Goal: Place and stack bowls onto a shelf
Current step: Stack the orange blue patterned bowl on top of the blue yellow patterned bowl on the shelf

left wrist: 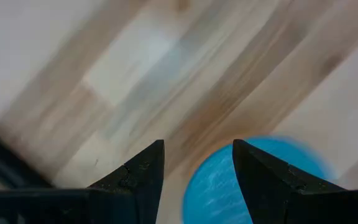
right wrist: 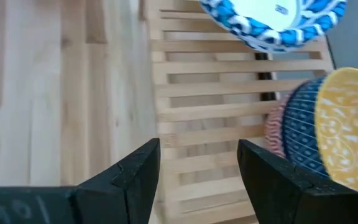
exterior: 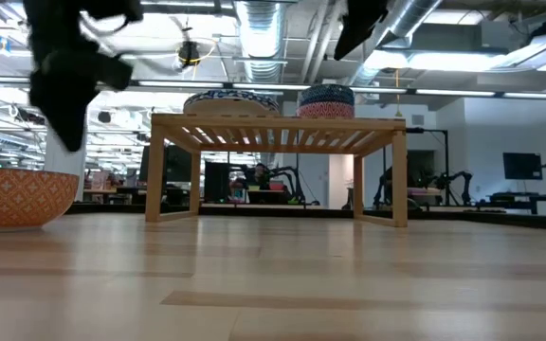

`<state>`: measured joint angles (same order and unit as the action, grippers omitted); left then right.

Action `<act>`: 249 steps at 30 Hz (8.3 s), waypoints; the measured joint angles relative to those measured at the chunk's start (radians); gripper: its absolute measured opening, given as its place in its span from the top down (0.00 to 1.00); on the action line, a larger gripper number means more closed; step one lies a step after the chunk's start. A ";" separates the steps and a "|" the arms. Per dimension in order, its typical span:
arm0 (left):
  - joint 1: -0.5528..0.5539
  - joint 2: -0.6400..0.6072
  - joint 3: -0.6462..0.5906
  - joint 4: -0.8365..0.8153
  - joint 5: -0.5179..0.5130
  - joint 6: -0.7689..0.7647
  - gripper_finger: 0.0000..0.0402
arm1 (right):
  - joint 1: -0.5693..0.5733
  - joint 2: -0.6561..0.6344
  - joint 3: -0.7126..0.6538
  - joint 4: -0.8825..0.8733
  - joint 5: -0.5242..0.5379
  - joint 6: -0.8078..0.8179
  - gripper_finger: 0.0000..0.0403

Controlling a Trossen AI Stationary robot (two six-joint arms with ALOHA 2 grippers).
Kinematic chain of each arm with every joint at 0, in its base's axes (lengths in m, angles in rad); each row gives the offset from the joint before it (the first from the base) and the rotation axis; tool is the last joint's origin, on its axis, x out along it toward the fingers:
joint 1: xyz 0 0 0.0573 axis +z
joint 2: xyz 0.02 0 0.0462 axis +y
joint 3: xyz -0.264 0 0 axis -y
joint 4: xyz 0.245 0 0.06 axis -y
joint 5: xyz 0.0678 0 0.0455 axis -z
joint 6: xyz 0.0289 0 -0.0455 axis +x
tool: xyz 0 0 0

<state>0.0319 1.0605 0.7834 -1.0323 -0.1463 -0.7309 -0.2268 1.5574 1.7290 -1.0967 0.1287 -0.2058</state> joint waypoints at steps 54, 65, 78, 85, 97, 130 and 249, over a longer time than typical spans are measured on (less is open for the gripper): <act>0.034 0.677 1.176 -0.444 -0.024 0.209 0.99 | 0.386 0.101 0.000 0.283 -0.031 -0.387 0.50; 0.054 0.825 1.382 -0.445 0.049 0.420 0.99 | 0.448 0.100 -0.001 0.207 0.124 -0.512 0.52; 0.079 0.824 1.389 -0.425 0.278 0.866 0.99 | 0.479 0.099 -0.001 0.174 0.208 -0.733 0.54; 0.079 0.824 1.378 -0.368 0.349 1.052 0.99 | 0.529 0.098 -0.001 0.279 0.255 -0.887 0.54; 0.068 0.824 1.378 -0.348 0.247 1.253 0.99 | 0.535 0.094 -0.001 0.289 0.261 -0.886 0.54; -0.010 0.788 1.381 0.131 -0.692 0.413 0.99 | 0.528 -0.078 0.000 -0.014 0.923 0.353 0.54; 0.058 0.703 1.271 -0.200 -0.320 0.450 0.98 | 0.261 -0.277 -0.469 0.806 0.179 -0.528 0.56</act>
<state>0.0898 1.7633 2.0548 -1.2327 -0.4661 -0.2807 0.0346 1.2801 1.2599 -0.2910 0.3073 -0.7339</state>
